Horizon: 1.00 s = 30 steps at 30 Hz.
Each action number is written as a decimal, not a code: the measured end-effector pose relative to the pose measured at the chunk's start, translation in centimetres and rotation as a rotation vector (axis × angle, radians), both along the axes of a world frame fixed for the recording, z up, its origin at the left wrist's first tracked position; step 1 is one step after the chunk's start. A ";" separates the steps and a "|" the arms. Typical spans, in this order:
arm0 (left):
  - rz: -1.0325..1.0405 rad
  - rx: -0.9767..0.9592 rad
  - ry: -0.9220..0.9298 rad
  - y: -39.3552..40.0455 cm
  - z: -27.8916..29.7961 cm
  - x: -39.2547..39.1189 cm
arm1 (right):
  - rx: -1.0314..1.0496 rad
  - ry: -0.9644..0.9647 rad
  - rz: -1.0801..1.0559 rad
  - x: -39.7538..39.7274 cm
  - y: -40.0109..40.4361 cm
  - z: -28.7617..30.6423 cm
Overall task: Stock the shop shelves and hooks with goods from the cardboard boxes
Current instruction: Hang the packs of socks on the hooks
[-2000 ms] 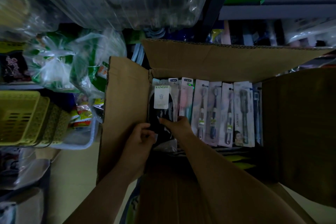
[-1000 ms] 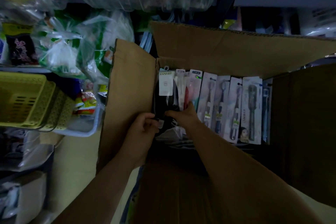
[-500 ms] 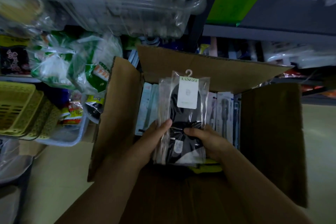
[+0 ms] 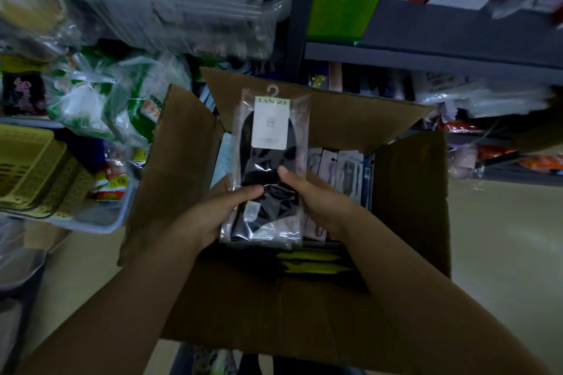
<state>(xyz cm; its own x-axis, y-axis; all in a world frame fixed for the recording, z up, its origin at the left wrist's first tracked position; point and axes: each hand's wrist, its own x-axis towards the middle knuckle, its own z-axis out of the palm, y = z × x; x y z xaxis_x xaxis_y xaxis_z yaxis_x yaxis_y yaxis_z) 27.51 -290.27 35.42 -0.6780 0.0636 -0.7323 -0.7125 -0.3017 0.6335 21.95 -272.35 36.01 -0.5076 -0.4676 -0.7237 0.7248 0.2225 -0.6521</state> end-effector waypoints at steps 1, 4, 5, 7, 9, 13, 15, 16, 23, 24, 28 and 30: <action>0.013 -0.022 0.013 -0.4 0.3 0.0 | 0.019 0.045 0.013 -0.2 0.1 0.4; 0.069 -0.059 0.023 -2.1 1.3 0.3 | 0.065 0.101 -0.098 -0.6 1.2 1.9; 0.077 -0.051 0.032 -2.8 1.5 0.5 | 0.061 0.094 -0.146 -0.7 1.6 2.1; 0.075 -0.054 0.043 -3.8 2.1 0.7 | 0.071 0.121 -0.185 -0.7 2.2 2.9; 0.084 -0.048 0.066 -4.5 2.9 0.6 | 0.098 0.164 -0.200 -0.4 2.2 3.6; 0.077 -0.027 0.127 -3.8 5.1 0.6 | 0.096 0.232 -0.192 0.9 1.2 5.6; 0.085 -0.020 0.158 -2.8 6.2 0.5 | 0.085 0.289 -0.186 1.5 0.4 6.7; 0.079 -0.021 0.183 -2.2 6.8 0.3 | 0.083 0.322 -0.190 1.6 0.1 7.4; 0.019 0.022 0.404 3.2 12.1 -1.7 | 0.061 0.583 -0.320 0.5 2.3 13.1; 0.024 0.031 0.419 4.4 13.0 -2.0 | 0.059 0.616 -0.336 0.2 3.4 13.8; 0.069 0.061 0.473 10.1 15.9 -3.5 | 0.047 0.701 -0.362 -1.6 8.8 16.2; 0.115 0.054 0.489 13.4 16.6 -4.1 | 0.029 0.706 -0.374 -2.3 12.2 16.9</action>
<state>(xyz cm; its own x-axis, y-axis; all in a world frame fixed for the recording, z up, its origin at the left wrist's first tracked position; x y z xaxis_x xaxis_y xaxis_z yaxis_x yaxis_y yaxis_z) 23.40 -276.89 52.06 -0.9458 -0.0025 -0.3249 -0.2965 -0.4019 0.8663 19.64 -260.15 52.90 -0.9700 -0.1615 -0.1818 0.1725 0.0701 -0.9825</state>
